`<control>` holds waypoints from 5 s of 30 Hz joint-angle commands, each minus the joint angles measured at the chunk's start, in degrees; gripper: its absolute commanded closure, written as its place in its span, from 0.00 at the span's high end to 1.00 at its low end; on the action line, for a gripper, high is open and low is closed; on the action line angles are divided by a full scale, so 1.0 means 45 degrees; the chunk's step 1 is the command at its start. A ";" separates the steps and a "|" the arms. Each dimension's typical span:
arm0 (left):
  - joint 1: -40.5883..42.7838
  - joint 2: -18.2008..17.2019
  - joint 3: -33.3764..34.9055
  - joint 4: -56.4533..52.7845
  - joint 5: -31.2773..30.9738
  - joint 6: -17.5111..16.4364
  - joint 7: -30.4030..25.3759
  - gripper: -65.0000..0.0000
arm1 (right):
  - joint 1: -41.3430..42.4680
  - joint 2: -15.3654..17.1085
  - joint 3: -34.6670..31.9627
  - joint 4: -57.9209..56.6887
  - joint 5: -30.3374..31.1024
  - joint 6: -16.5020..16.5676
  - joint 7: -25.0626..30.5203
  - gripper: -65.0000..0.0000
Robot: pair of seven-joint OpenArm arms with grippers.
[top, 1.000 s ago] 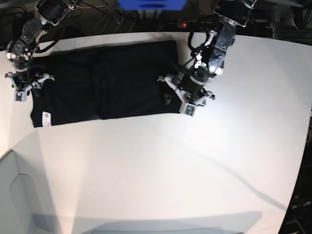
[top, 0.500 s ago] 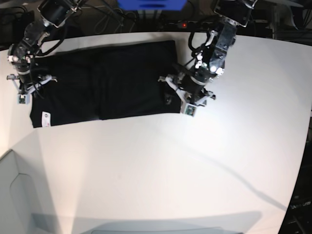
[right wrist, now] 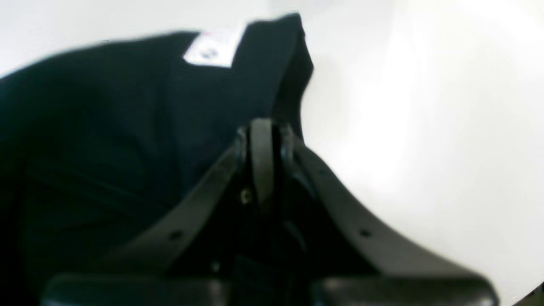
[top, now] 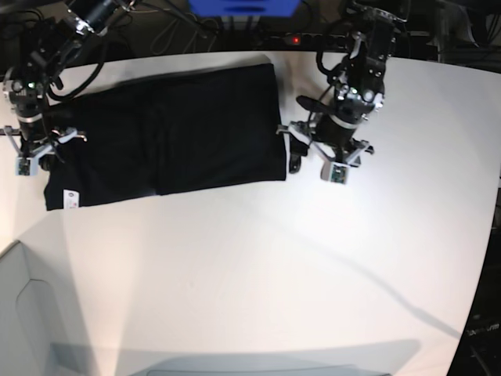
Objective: Fold the T-shirt properly
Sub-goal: 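Press the folded end flat with the left gripper and release it, then reposition both grippers at the edges of the folded black shirt, then grasp the shirt with the right gripper and fold it over toward the left gripper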
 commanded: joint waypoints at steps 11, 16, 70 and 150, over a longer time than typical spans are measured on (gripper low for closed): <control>0.0344 0.0046 -0.0269 -0.0433 -0.0024 -0.0027 -0.0207 0.56 | -0.0723 -0.0159 -0.1485 0.0441 0.0085 0.0085 0.0411 0.00; 0.0500 0.0046 -0.0269 -0.0375 -0.0024 -0.0027 -0.0207 0.56 | -0.0821 -0.0178 -0.1817 0.0128 0.0027 0.0085 0.0411 0.00; 0.0910 -0.0013 -0.0366 -0.0316 -0.0024 -0.0027 -0.0207 0.56 | 0.1621 0.2264 -0.0664 -0.7881 0.0066 0.0085 0.0333 0.18; 0.1574 0.1296 -0.3434 0.1384 -0.0044 -0.0027 -0.0207 0.77 | -0.2403 -0.1624 -1.1936 0.2395 0.0124 0.0085 0.0431 0.49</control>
